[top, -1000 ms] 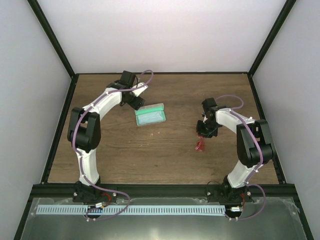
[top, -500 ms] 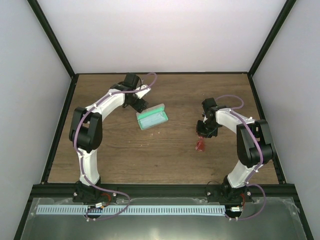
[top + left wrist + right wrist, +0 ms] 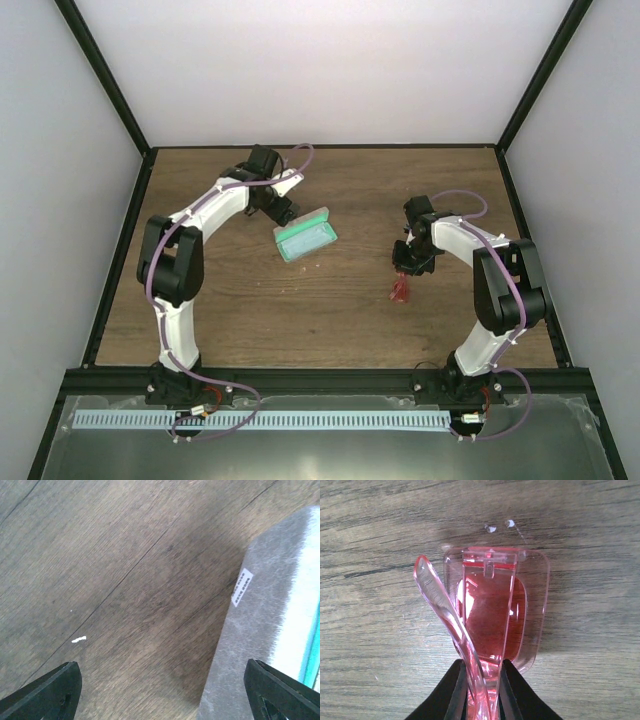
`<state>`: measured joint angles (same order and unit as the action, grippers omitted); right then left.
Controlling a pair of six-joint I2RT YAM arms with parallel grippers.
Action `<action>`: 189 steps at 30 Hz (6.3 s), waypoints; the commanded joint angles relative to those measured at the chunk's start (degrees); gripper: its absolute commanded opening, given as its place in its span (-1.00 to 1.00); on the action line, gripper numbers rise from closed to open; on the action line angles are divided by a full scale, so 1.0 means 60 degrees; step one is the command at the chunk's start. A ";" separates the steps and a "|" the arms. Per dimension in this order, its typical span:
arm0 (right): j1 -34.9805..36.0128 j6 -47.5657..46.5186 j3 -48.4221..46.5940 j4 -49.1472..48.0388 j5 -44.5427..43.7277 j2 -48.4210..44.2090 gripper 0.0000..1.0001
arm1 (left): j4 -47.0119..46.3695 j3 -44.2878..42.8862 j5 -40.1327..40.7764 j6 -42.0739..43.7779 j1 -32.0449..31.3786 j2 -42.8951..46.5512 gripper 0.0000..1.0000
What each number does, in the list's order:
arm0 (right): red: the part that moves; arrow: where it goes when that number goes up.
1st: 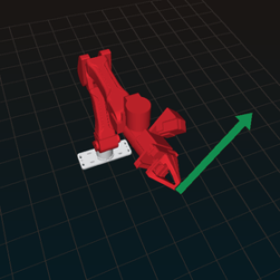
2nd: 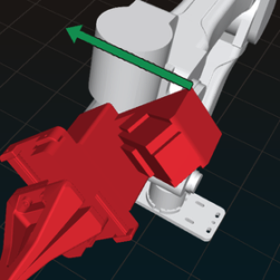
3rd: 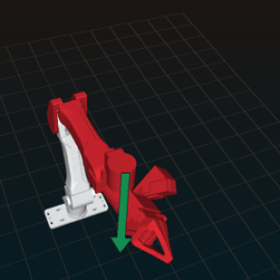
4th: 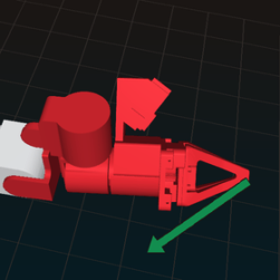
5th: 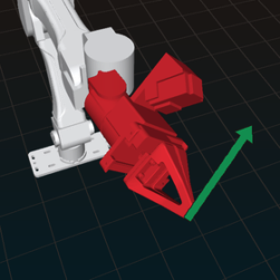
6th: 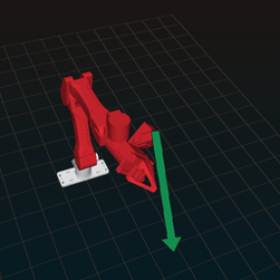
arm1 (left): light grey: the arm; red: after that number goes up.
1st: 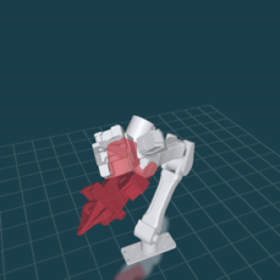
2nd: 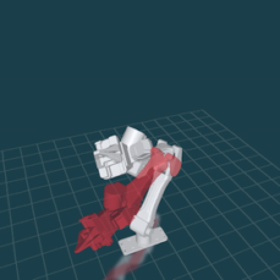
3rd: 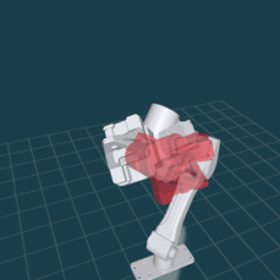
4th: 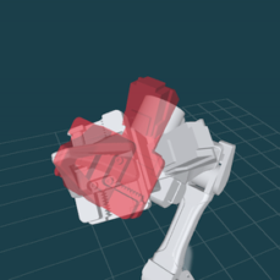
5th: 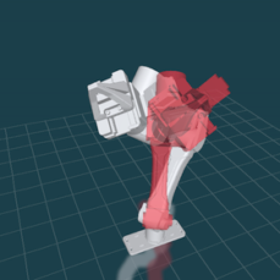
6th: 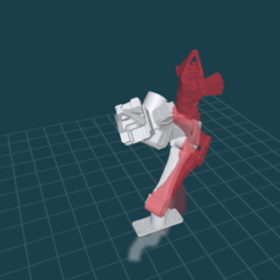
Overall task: Organize the sunglasses
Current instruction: Adjust the sunglasses case at the center of the board, then place the sunglasses in the sunglasses case, then close the sunglasses case at the center of the board, then move the sunglasses case at the center of the board.
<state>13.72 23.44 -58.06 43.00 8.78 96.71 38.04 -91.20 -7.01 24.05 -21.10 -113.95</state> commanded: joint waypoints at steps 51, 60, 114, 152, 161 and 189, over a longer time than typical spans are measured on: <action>0.2669 0.0662 -0.4432 0.0811 0.1064 0.2297 -0.72 | 0.0447 0.2048 -0.0911 -0.1491 -0.1800 0.0621 0.76; 0.3150 0.0414 -0.5253 0.1062 0.1060 0.3195 -0.71 | 0.0497 0.2085 -0.0737 -0.1495 -0.1790 0.0707 0.76; 0.1732 0.0519 -0.1885 -0.1817 0.2587 0.2162 -0.77 | 0.0612 0.2354 -0.1027 -0.1791 -0.1797 0.1853 0.73; 0.1728 0.0299 -0.1607 -0.2082 0.3815 0.2862 -0.79 | -0.1046 0.1726 -0.1719 -0.3378 -0.2195 -0.0022 0.66; 0.1267 0.0837 -0.1516 -0.1797 0.2227 0.1829 -0.54 | -0.1492 0.1374 0.0217 -0.4692 -0.2317 0.0554 0.66; 0.0029 0.1308 -0.0728 -0.1750 0.1818 0.0762 0.80 | 0.3510 -0.1528 0.3274 -1.3716 -0.4401 -0.1890 1.00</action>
<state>14.04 31.53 -62.78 32.27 18.92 102.26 61.06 -101.47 15.62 -55.79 -47.59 -124.25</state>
